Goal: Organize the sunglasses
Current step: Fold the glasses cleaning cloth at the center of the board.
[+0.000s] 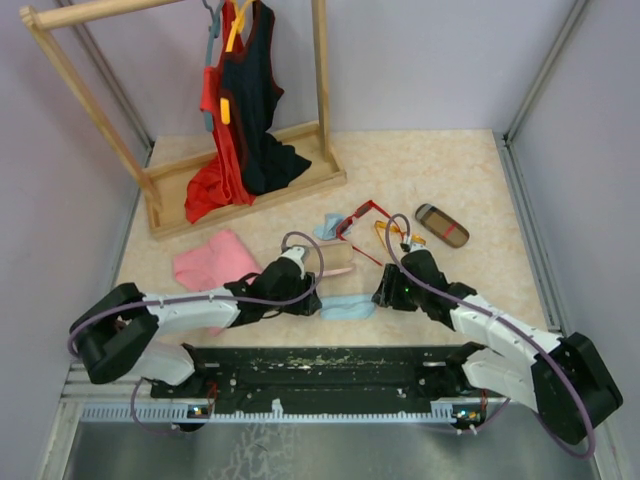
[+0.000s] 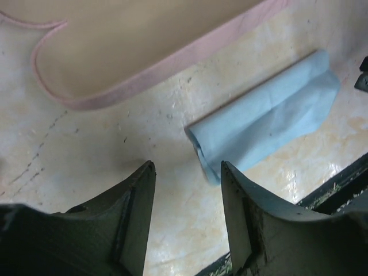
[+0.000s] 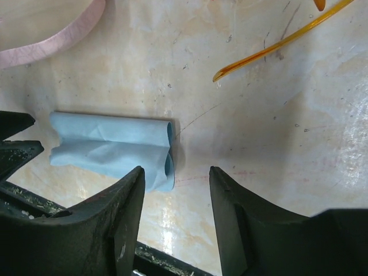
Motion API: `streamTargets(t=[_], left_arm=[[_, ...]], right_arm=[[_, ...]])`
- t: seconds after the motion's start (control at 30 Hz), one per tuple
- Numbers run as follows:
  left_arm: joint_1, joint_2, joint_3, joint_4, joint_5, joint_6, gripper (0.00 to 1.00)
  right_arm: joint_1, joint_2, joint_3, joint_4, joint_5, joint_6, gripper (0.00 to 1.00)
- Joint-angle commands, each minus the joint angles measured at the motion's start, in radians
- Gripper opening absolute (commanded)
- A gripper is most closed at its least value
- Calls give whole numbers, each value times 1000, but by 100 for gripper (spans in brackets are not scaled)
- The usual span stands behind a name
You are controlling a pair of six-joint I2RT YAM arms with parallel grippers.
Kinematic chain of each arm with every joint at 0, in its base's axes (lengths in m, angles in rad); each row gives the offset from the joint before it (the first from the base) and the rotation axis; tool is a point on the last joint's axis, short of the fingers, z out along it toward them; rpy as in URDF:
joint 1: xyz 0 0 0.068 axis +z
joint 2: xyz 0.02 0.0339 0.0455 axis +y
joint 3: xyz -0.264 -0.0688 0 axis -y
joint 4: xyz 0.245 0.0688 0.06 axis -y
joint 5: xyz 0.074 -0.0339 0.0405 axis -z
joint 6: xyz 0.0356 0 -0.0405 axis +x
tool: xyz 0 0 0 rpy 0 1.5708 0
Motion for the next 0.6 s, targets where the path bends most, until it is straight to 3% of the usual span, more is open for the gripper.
streamTargets(t=[0.0, 0.23, 0.57], left_arm=[[7, 61, 54, 34, -26, -36, 55], [1, 72, 103, -30, -47, -75, 51], [-113, 178, 199, -209, -200, -174, 47]], right_arm=[[-8, 7, 55, 61, -5, -33, 49], [-7, 20, 55, 58, -3, -47, 47], [-8, 16, 42, 58, 4, -54, 46]])
